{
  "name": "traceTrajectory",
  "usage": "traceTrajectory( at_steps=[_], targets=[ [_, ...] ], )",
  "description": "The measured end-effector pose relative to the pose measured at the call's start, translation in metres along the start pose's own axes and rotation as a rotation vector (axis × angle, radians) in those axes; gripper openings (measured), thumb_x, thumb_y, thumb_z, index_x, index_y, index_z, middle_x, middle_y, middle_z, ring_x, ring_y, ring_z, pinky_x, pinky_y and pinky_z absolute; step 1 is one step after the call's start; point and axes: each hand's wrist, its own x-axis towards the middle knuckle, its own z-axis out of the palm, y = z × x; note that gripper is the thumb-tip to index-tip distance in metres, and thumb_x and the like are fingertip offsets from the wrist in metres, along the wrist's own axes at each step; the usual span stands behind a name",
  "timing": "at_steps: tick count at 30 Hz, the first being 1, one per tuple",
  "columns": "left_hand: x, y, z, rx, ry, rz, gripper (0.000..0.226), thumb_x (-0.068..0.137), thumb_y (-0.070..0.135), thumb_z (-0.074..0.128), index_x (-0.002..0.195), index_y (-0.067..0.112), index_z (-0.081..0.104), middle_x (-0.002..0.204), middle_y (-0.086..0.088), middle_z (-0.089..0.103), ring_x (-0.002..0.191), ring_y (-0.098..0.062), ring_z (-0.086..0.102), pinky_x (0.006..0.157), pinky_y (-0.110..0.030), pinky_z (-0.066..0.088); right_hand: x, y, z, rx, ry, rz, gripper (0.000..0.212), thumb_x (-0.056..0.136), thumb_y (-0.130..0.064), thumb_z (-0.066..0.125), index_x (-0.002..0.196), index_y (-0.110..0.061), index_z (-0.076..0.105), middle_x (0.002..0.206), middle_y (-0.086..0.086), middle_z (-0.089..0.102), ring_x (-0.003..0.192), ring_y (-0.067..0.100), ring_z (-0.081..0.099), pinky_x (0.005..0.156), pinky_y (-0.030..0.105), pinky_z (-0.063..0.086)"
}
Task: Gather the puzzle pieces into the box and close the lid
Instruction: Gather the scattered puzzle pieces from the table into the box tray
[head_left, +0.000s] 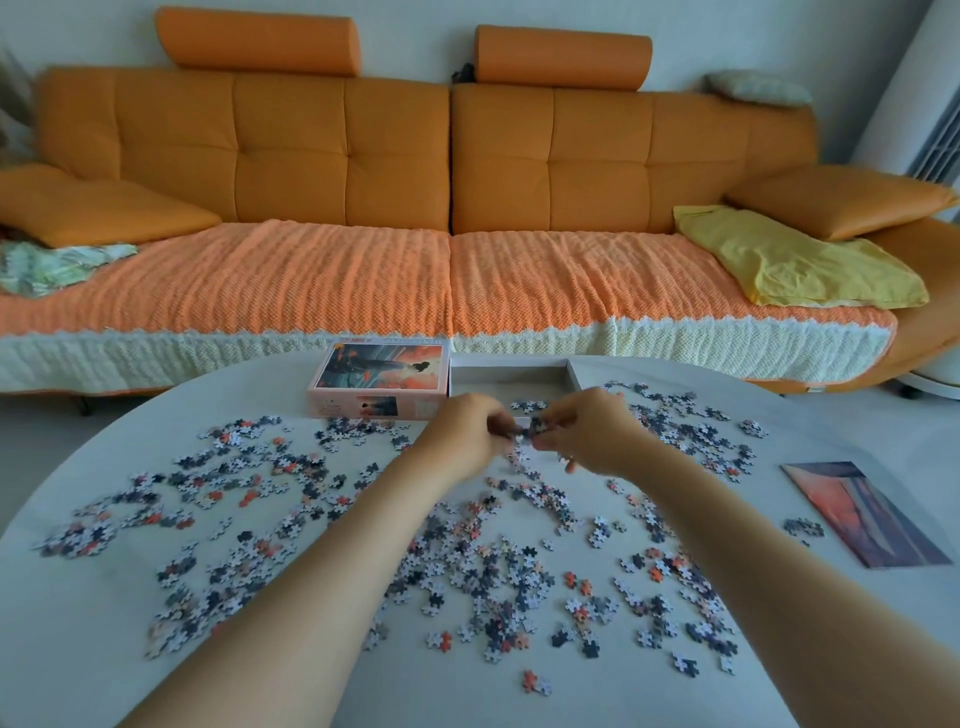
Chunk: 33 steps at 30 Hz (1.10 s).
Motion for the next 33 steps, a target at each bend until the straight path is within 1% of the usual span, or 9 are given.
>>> traceTrajectory(
  at_steps=[6,14,17,20,23,25,28,31,33],
  targets=[
    [0.036,-0.002,-0.005,0.029,0.191,0.046,0.019,0.089,0.010,0.067,0.107,0.015,0.071,0.108,-0.002,0.070,0.091,-0.014,0.061,0.079,-0.023,0.044,0.028,-0.007,-0.008,-0.012,0.288,-0.081,0.010,0.089,-0.019,0.068,0.097,-0.018,0.074,0.076,0.003,0.069,0.059,0.017,0.058,0.052,0.026,0.046],
    [0.046,-0.021,0.003,0.201,0.141,0.092,0.034,0.096,0.017,0.059,0.129,0.013,0.061,0.127,-0.007,0.058,0.111,-0.023,0.058,0.094,-0.032,0.045,0.045,0.012,0.010,-0.154,0.148,-0.152,0.033,0.099,-0.016,0.050,0.128,-0.027,0.062,0.097,0.001,0.070,0.072,0.025,0.062,0.058,0.030,0.050],
    [0.041,-0.020,0.001,0.260,0.081,0.156,0.025,0.099,0.023,0.052,0.116,0.013,0.068,0.115,-0.002,0.060,0.098,-0.023,0.061,0.086,-0.038,0.050,0.042,0.011,0.009,-0.182,0.184,-0.198,0.028,0.099,-0.017,0.050,0.119,-0.021,0.069,0.102,0.001,0.073,0.080,0.022,0.066,0.074,0.035,0.055],
    [0.031,-0.024,0.003,0.380,0.014,0.197,0.025,0.101,0.028,0.046,0.087,0.014,0.062,0.092,0.001,0.056,0.086,-0.021,0.057,0.071,-0.031,0.041,0.032,0.009,0.012,-0.236,0.079,-0.225,0.026,0.100,-0.022,0.047,0.110,-0.022,0.071,0.082,-0.002,0.070,0.069,0.019,0.062,0.069,0.032,0.051],
    [0.020,-0.028,0.000,0.431,-0.016,0.208,0.025,0.101,0.027,0.045,0.101,0.013,0.065,0.096,-0.002,0.061,0.094,-0.021,0.059,0.072,-0.031,0.041,0.022,0.009,0.017,-0.309,0.012,-0.247,0.032,0.100,-0.019,0.044,0.122,-0.023,0.067,0.107,0.002,0.071,0.086,0.021,0.063,0.078,0.032,0.051],
    [0.013,-0.029,-0.003,0.402,-0.015,0.209,0.027,0.100,0.026,0.047,0.117,0.015,0.065,0.113,-0.003,0.063,0.107,-0.022,0.059,0.084,-0.032,0.047,0.017,0.008,0.018,-0.316,0.023,-0.283,0.034,0.098,-0.015,0.043,0.123,-0.022,0.066,0.115,0.003,0.069,0.093,0.021,0.062,0.083,0.032,0.050],
    [0.000,-0.030,-0.007,0.293,0.061,0.220,0.038,0.100,0.023,0.049,0.138,0.019,0.052,0.136,0.004,0.052,0.126,-0.015,0.047,0.101,-0.031,0.040,0.011,0.008,0.019,-0.338,0.179,-0.443,0.033,0.093,-0.005,0.048,0.118,-0.015,0.069,0.118,0.004,0.065,0.105,0.024,0.060,0.094,0.034,0.049],
    [-0.015,-0.035,-0.014,0.337,0.221,0.295,0.028,0.097,0.017,0.053,0.124,0.021,0.060,0.123,0.008,0.054,0.115,-0.010,0.049,0.086,-0.023,0.041,0.000,-0.002,0.023,-0.375,0.280,-0.548,0.031,0.091,-0.005,0.048,0.107,-0.017,0.073,0.105,0.002,0.068,0.094,0.024,0.063,0.076,0.039,0.055],
    [-0.025,-0.040,-0.016,0.389,0.280,0.271,0.018,0.094,0.016,0.055,0.109,0.022,0.062,0.111,0.009,0.055,0.103,-0.012,0.053,0.077,-0.022,0.042,-0.009,-0.009,0.032,-0.397,0.162,-0.522,0.032,0.094,-0.012,0.046,0.111,-0.022,0.071,0.114,-0.003,0.067,0.095,0.019,0.065,0.077,0.035,0.055]
  ],
)
